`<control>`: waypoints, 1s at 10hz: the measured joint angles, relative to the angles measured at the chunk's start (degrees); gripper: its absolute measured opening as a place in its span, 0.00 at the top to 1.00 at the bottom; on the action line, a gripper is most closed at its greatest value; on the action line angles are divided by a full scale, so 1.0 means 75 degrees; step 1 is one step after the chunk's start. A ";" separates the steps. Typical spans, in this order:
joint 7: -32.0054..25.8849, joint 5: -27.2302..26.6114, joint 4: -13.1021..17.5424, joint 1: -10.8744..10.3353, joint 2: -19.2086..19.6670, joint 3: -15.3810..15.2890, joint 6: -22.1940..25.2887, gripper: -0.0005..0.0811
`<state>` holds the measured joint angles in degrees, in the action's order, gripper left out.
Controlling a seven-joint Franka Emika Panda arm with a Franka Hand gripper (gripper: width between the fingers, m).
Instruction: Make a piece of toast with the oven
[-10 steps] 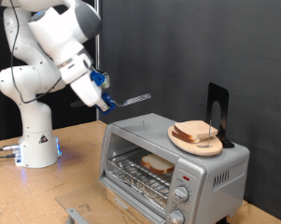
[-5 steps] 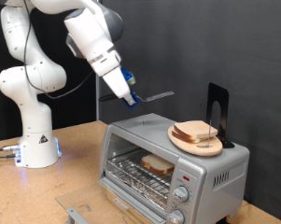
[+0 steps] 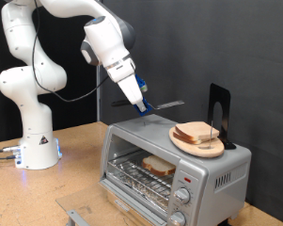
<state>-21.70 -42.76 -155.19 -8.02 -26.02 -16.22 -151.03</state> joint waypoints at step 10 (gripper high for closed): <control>-0.0362 -0.0344 0.0052 -0.0018 0.0554 -0.0017 -0.0419 0.08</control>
<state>-24.41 -45.34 -154.80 -8.15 -21.86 -16.35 -154.17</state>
